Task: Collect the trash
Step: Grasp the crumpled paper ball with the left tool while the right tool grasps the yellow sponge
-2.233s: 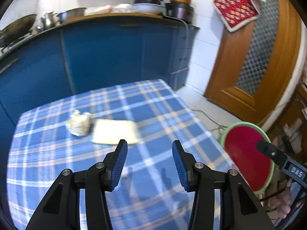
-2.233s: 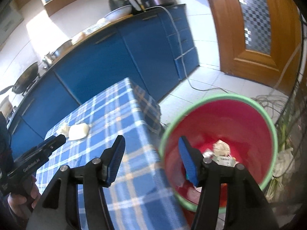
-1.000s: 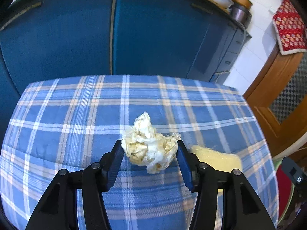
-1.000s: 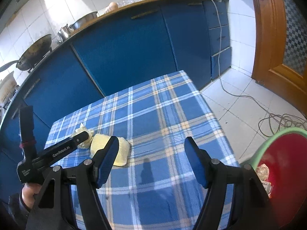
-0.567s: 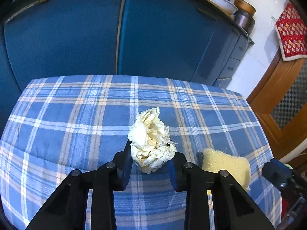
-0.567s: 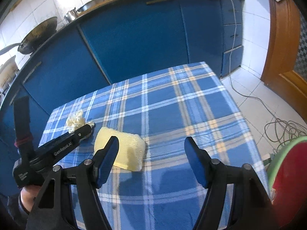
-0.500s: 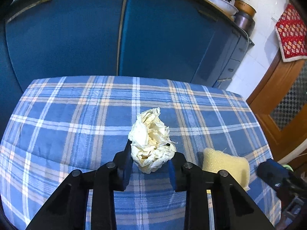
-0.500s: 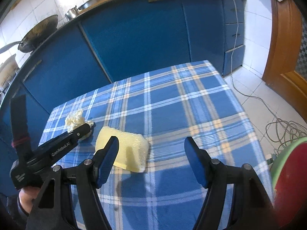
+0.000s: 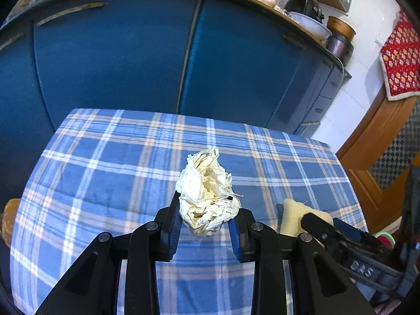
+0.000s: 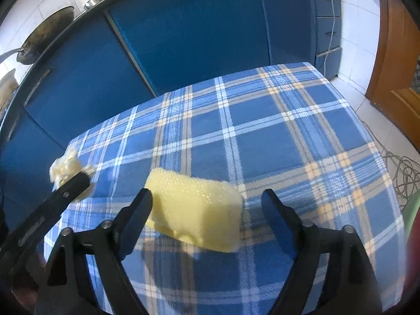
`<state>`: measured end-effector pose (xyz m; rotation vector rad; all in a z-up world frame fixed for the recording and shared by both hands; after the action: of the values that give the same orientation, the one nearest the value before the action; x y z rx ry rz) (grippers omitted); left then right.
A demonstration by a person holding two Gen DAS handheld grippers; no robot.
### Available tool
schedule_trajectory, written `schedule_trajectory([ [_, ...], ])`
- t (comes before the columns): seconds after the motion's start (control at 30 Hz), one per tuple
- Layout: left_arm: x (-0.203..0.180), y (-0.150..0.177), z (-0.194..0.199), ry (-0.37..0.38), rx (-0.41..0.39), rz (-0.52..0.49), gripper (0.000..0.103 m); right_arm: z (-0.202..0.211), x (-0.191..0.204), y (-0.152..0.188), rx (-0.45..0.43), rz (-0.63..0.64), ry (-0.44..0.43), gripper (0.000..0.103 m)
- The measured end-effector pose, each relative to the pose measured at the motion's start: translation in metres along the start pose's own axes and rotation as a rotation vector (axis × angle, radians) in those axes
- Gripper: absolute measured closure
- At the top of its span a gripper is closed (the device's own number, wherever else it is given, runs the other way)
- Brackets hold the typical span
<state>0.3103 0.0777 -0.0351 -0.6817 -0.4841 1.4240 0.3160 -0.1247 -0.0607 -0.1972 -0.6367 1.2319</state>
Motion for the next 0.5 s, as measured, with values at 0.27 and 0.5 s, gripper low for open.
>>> schedule_trajectory([
  [0.27,0.014,0.008,0.009,0.001,-0.002,0.039,0.071,-0.01,0.016,0.004,-0.039,0.028,0.087,0.005],
  [0.5,0.015,0.014,0.018,0.012,-0.012,0.049,0.071,-0.022,0.034,0.011,-0.068,0.162,0.2,0.004],
])
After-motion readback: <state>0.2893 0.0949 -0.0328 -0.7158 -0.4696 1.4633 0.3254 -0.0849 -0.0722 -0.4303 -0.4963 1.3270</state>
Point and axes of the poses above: each gripper's, at about its wrist camera, not at the fingertips, and z roughly against the way its jaws point, x to its left, y to its underside, the point moved 3 cm from there along -z, roughly the way its jaws point, and after that the axes turned 11 degrees about -z, right-handed, at the moved point
